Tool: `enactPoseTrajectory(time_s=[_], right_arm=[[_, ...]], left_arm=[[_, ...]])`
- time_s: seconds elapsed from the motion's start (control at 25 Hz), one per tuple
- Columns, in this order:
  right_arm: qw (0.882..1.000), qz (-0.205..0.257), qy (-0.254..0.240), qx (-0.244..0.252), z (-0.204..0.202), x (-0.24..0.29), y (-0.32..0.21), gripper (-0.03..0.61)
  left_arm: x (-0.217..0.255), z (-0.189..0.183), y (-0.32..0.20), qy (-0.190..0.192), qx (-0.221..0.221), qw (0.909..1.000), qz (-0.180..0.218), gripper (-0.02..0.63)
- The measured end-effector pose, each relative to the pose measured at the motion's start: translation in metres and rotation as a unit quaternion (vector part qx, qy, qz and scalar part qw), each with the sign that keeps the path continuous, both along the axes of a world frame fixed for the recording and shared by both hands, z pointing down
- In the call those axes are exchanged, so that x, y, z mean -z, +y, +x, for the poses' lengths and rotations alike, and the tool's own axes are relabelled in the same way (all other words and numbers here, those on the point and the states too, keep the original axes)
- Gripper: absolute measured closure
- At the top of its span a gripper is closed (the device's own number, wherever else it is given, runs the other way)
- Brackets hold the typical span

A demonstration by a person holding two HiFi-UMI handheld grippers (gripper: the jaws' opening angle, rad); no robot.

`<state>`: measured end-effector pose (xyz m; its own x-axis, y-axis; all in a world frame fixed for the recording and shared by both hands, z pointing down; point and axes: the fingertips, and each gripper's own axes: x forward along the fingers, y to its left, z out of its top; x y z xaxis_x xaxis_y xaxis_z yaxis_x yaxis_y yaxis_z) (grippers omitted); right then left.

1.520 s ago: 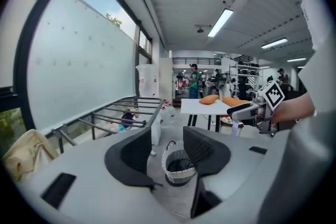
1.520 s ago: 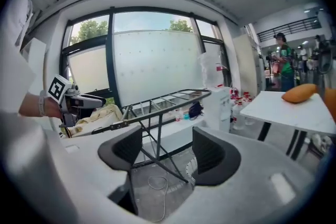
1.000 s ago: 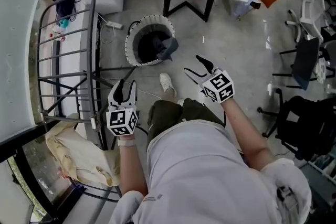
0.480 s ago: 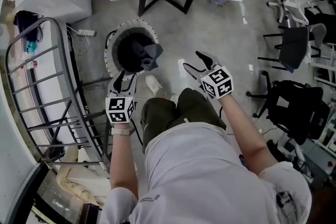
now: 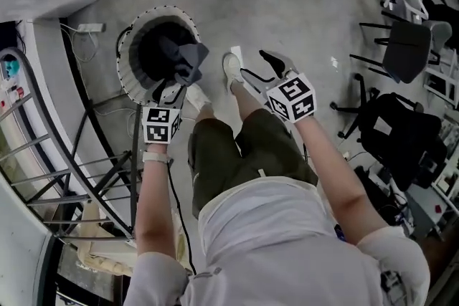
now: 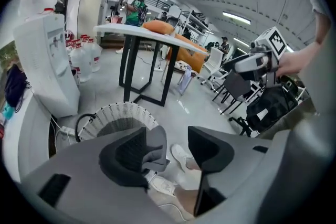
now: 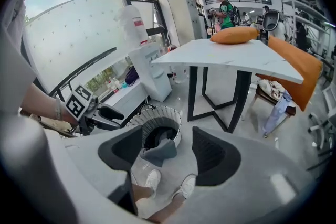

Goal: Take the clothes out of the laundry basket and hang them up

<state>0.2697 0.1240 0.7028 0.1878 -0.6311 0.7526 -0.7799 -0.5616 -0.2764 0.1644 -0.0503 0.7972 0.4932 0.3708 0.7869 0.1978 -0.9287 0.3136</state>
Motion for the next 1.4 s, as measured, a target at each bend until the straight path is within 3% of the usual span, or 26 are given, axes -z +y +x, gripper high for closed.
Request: enactPoseTrajectory(time_s=[0.36, 0.68, 0.8, 0.92, 1.2, 1.28, 1.4], right_arm=[[0.998, -0.026, -0.042, 0.038, 0.022, -0.064, 0.025, 0.295], [0.996, -0.047, -0.058, 0.039, 0.03, -0.094, 0.05, 0.295], [0.996, -0.048, -0.064, 0.034, 0.027, -0.095, 0.054, 0.295], [0.996, -0.051, -0.06, 0.036, 0.021, -0.095, 0.056, 0.295], [0.998, -0.042, -0.051, 0.023, 0.018, -0.076, 0.044, 0.295], [0.998, -0.037, -0.049, 0.02, 0.016, -0.066, 0.042, 0.295], [0.998, -0.03, -0.046, 0.014, 0.011, -0.052, 0.038, 0.295]], left_arm=[[-0.136, 0.012, 0.037, -0.082, -0.016, 0.9965, 0.01, 0.366], [-0.217, 0.002, 0.058, -0.14, -0.02, 0.9898, 0.017, 0.364], [-0.227, -0.003, 0.059, -0.159, -0.007, 0.987, 0.019, 0.381], [-0.229, -0.007, 0.061, -0.154, -0.014, 0.9876, 0.027, 0.522], [-0.208, -0.01, 0.053, -0.141, -0.054, 0.9871, 0.052, 0.561], [-0.191, -0.009, 0.049, -0.138, -0.034, 0.9892, 0.036, 0.609], [-0.164, -0.007, 0.04, -0.131, -0.003, 0.9912, 0.019, 0.609]])
